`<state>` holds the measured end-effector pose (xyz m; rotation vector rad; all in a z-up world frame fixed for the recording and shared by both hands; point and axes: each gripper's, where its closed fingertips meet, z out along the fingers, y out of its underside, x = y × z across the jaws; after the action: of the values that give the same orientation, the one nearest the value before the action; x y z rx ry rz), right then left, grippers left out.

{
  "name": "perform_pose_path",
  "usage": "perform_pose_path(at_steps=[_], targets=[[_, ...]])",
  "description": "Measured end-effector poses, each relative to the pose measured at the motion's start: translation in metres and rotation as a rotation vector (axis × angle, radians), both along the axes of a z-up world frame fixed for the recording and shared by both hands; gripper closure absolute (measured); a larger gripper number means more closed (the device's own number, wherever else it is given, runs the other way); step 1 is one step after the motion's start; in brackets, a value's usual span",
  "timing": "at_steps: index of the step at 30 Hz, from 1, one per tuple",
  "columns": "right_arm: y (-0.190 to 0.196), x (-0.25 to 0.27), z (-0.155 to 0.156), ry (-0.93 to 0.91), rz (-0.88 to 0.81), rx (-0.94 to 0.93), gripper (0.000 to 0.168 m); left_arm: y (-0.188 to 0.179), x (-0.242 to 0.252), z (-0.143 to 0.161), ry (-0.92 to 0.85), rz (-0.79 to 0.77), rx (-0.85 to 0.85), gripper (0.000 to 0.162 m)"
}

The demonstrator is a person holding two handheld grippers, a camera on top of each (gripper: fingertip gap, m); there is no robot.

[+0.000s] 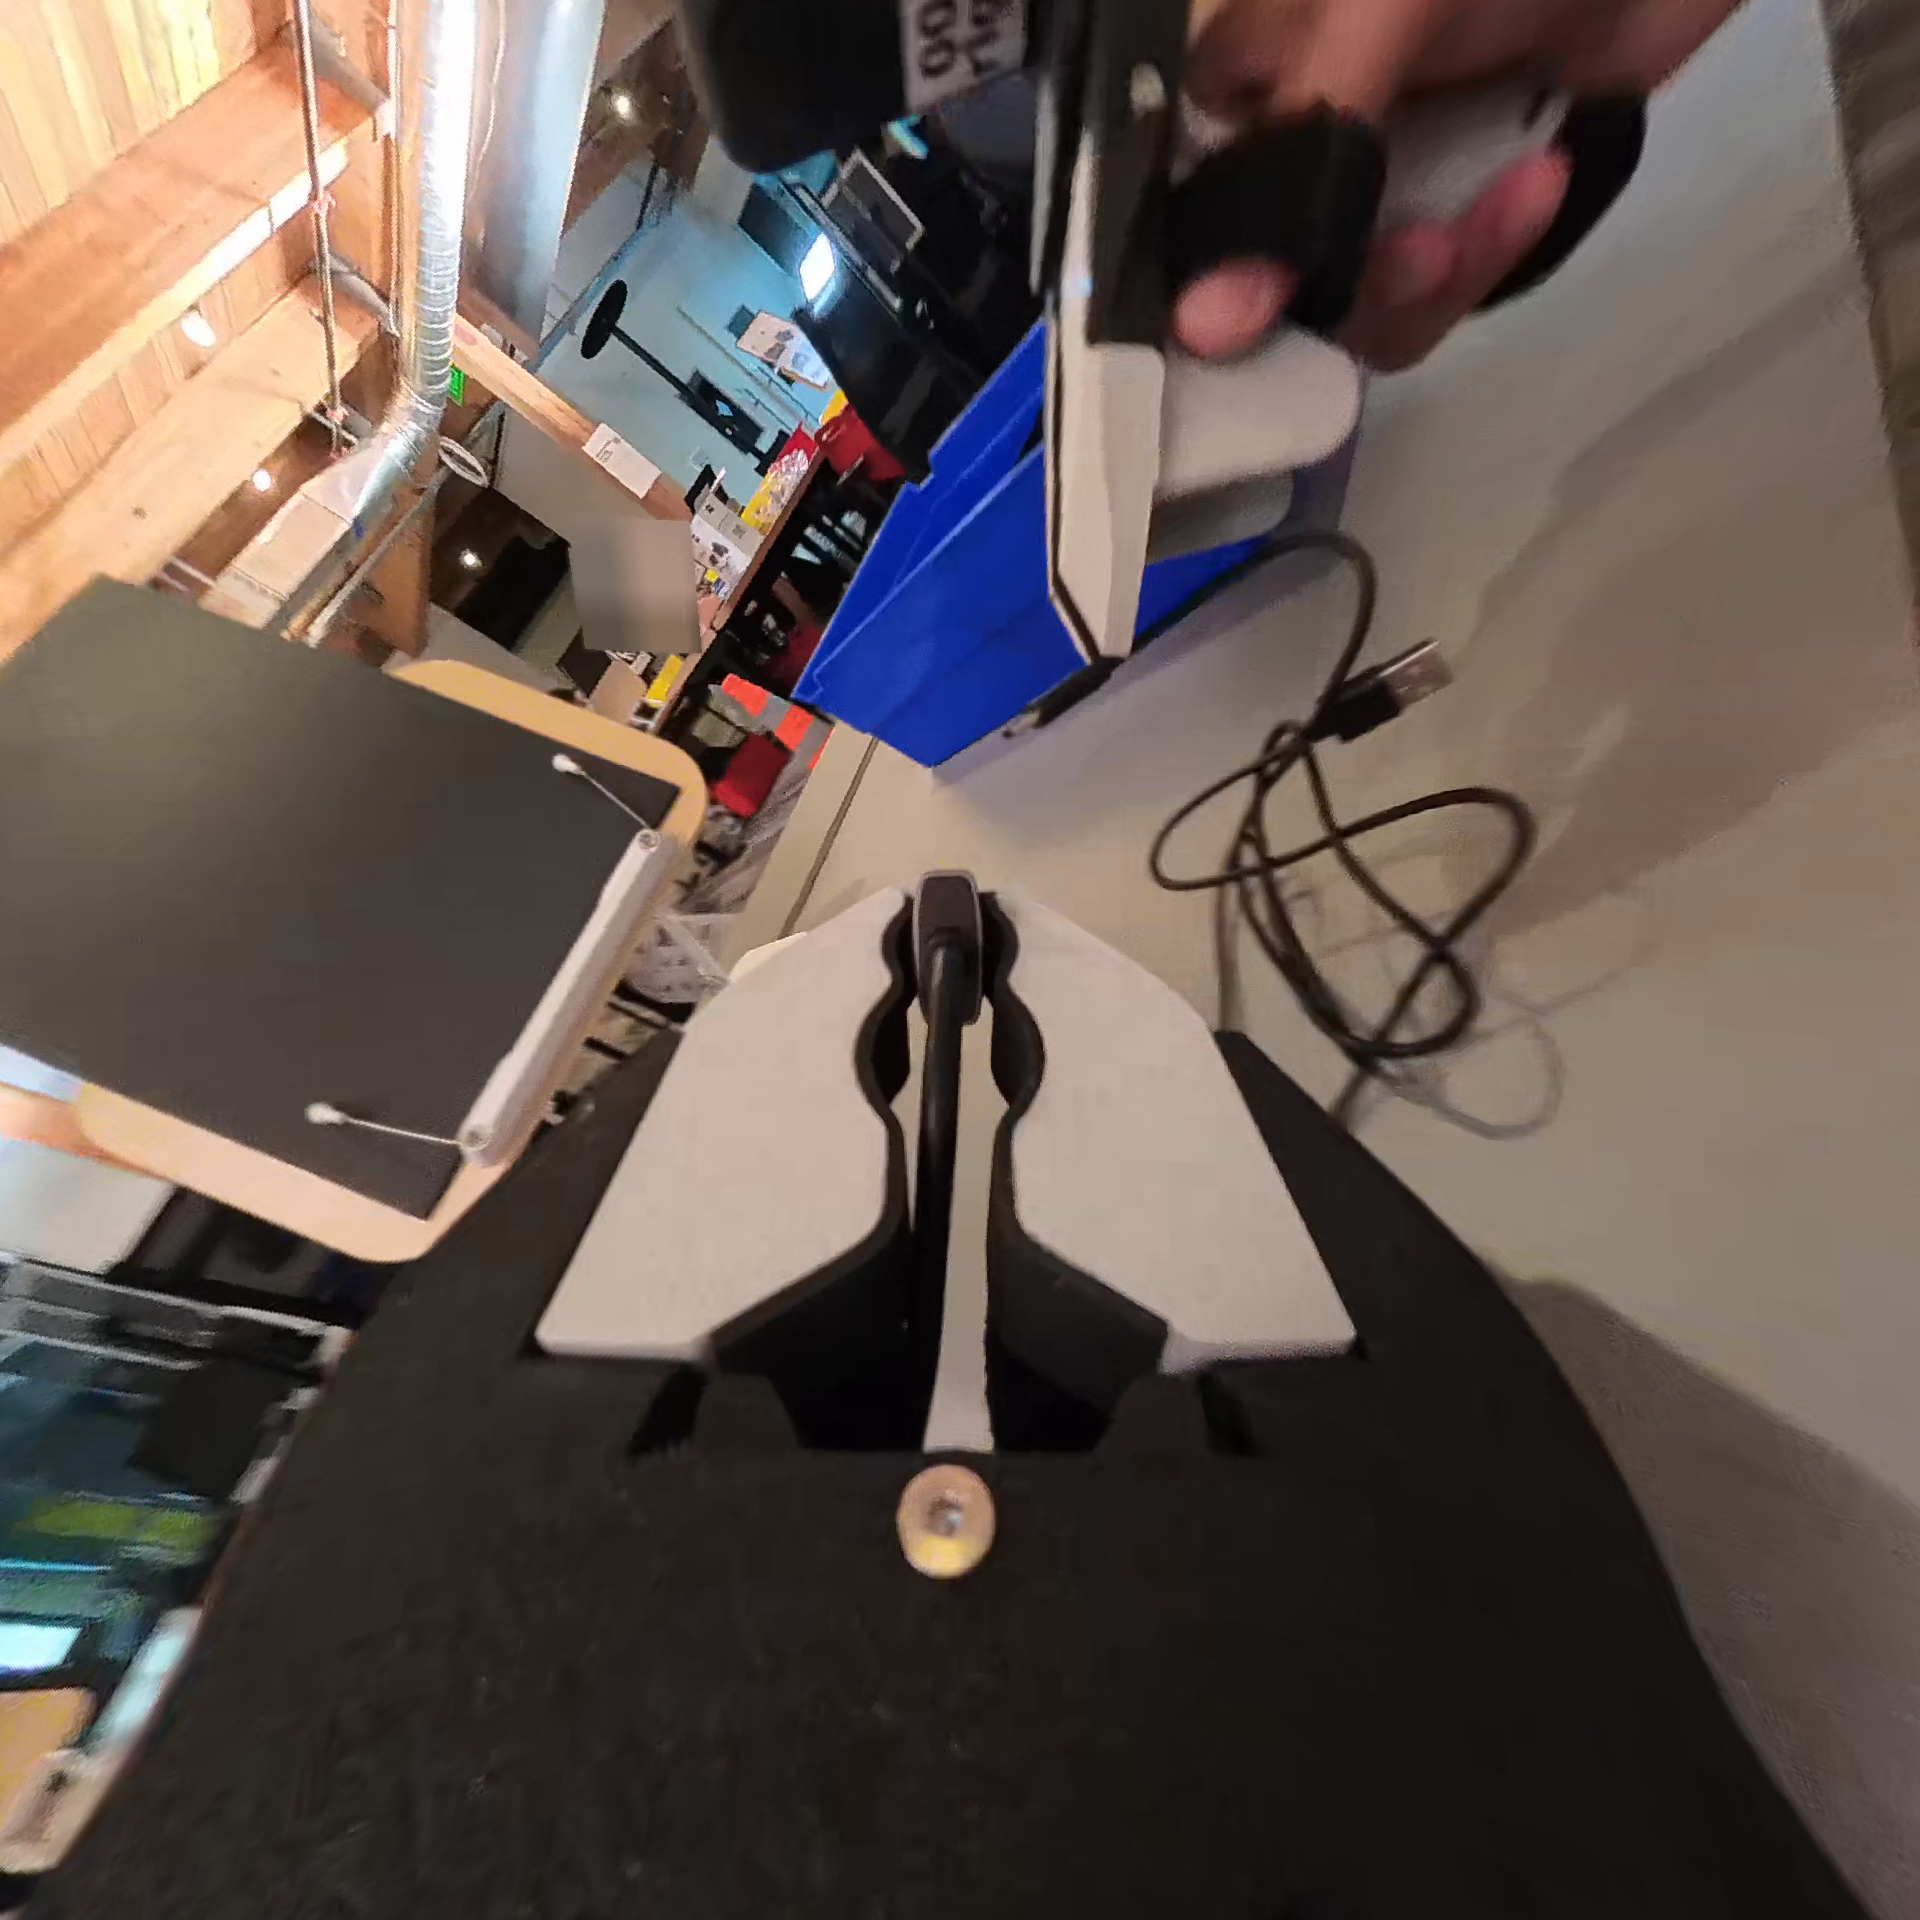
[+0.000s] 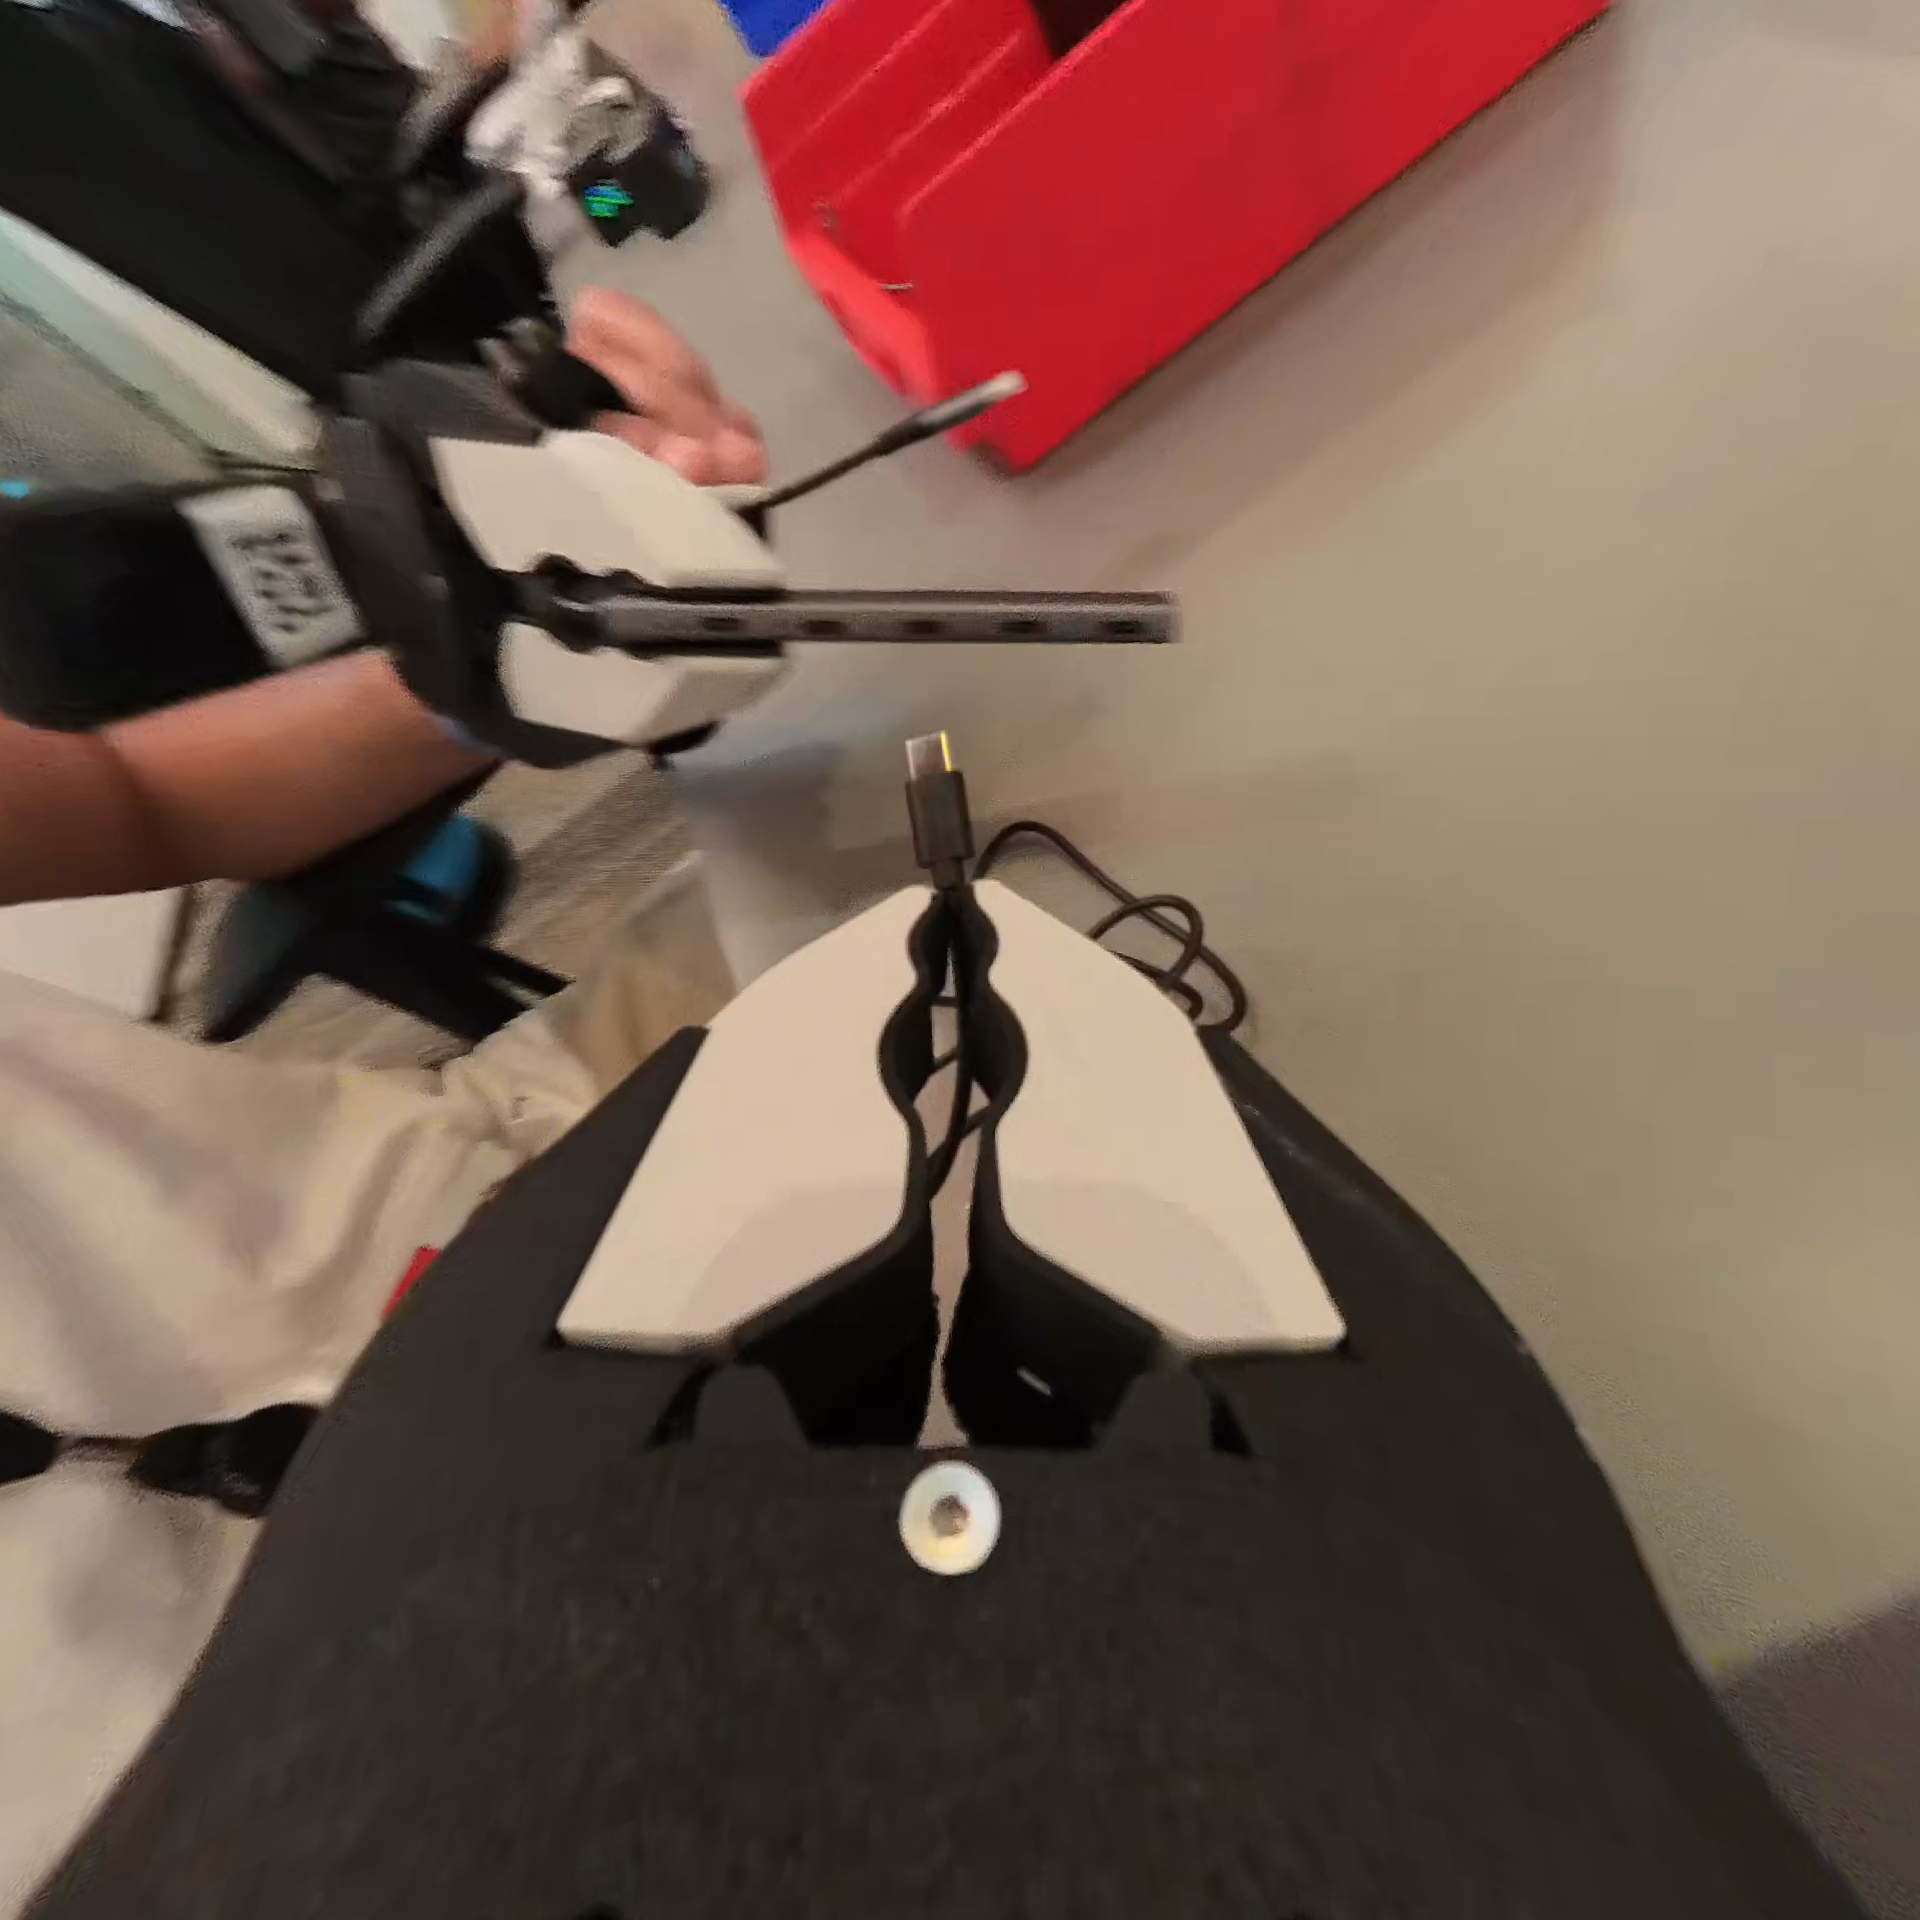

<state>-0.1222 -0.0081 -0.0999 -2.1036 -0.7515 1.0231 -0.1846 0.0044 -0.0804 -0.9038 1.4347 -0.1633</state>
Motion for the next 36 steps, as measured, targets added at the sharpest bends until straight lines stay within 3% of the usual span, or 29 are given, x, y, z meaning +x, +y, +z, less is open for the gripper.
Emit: perform_pose_path(at_steps=[4,14,24,36], targets=[[-0.016,-0.021,-0.006,0.102,0.114,-0.047,0.168,0.003,0.011,-0.016,0.111,0.025,0.137,0.152],[-0.021,-0.022,-0.02,0.122,0.117,-0.125,0.168,-0.001,0.023,-0.031,0.287,0.019,0.371,0.152],[-0.023,-0.027,-0.032,0.001,0.112,-0.089,0.168,-0.007,0.026,-0.035,0.358,0.025,0.477,0.152],[-0.023,-0.027,-0.031,-0.006,0.106,-0.083,0.167,-0.009,0.024,-0.039,0.399,0.019,0.516,0.152]])
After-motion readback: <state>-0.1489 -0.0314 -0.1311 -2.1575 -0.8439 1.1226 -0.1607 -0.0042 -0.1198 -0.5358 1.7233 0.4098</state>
